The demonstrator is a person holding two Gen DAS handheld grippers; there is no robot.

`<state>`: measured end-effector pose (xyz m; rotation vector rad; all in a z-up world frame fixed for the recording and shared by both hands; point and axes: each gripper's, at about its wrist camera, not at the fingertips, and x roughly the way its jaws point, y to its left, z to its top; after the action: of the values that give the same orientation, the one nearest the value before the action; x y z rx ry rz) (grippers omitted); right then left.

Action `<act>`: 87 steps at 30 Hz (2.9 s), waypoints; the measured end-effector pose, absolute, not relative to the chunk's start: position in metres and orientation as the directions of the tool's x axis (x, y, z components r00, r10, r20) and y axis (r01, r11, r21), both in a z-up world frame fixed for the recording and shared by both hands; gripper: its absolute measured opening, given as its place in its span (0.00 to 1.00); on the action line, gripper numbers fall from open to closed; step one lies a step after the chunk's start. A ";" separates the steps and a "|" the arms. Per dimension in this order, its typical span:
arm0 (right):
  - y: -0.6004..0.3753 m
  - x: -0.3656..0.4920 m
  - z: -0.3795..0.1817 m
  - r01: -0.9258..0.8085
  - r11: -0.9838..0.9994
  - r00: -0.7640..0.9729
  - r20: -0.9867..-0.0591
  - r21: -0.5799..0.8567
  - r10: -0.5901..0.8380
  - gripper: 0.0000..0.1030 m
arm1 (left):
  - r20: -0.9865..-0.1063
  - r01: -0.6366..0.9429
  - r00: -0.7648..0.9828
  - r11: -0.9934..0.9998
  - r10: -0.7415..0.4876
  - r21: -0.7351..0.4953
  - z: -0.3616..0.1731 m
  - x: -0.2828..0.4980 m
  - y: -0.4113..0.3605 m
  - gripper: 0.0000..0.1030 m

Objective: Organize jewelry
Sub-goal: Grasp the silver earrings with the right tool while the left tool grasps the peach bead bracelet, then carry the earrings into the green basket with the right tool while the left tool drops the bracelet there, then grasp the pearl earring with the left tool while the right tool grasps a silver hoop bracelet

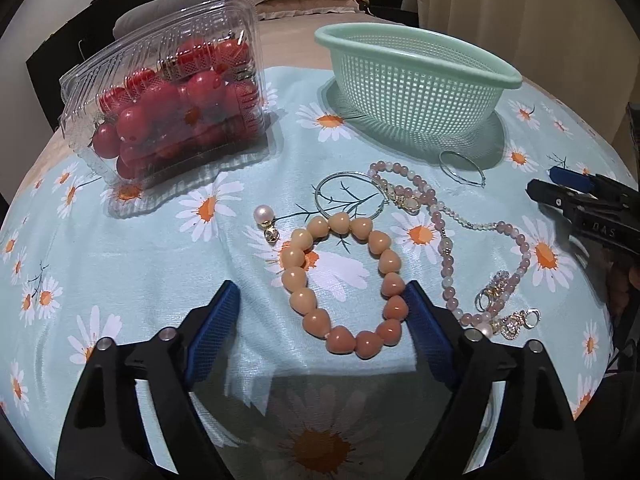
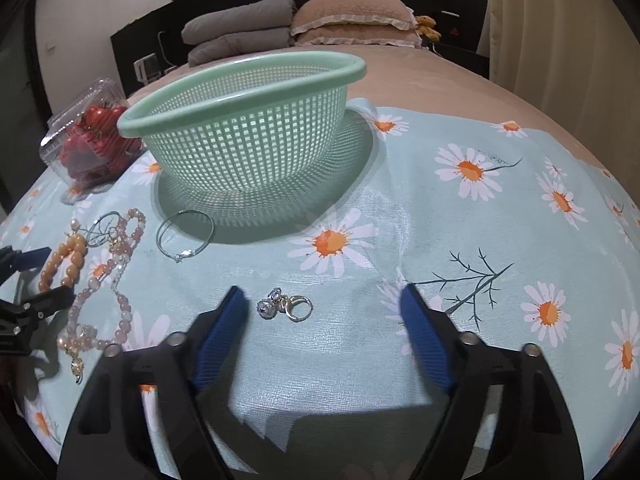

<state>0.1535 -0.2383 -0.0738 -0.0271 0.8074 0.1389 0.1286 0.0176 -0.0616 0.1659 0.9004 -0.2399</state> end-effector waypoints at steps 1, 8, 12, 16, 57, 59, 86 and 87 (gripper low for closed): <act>-0.239 0.153 -0.073 -0.135 0.990 0.685 -0.720 0.025 0.111 0.44 | -0.792 0.278 0.596 0.959 -0.135 0.046 -0.060 0.129 0.018 0.67; -0.236 0.151 -0.071 -0.194 0.981 0.685 -0.719 -0.029 0.114 0.13 | -0.792 0.284 0.603 0.953 -0.093 0.104 -0.051 0.123 0.024 0.17; -0.238 0.146 -0.067 -0.220 0.975 0.683 -0.715 -0.005 0.151 0.13 | -0.803 0.299 0.587 0.949 -0.101 0.100 -0.048 0.120 0.029 0.11; -0.240 0.140 -0.060 -0.232 0.973 0.689 -0.706 -0.001 0.163 0.13 | -0.819 0.313 0.558 0.948 -0.131 0.062 -0.041 0.115 0.034 0.11; -0.210 0.201 0.024 -0.249 0.969 0.837 -0.505 -0.011 0.209 0.13 | -0.671 0.451 0.680 0.890 -0.295 0.066 0.042 0.232 -0.072 0.12; -0.208 0.203 0.022 -0.252 0.968 0.834 -0.511 -0.013 0.210 0.13 | -0.675 0.452 0.676 0.890 -0.295 0.065 0.040 0.233 -0.074 0.12; -0.224 0.194 0.017 -0.117 0.993 0.863 -0.497 -0.026 0.088 0.84 | -0.632 0.337 0.752 0.933 -0.186 0.126 0.042 0.211 -0.034 0.90; -0.224 0.193 0.016 -0.118 0.993 0.861 -0.501 -0.025 0.090 0.84 | -0.632 0.332 0.753 0.935 -0.182 0.126 0.041 0.209 -0.032 0.91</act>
<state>0.1931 -0.2243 0.0158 -0.0556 0.5230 0.1094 0.2085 -0.0320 0.0411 0.2378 0.6610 -0.2836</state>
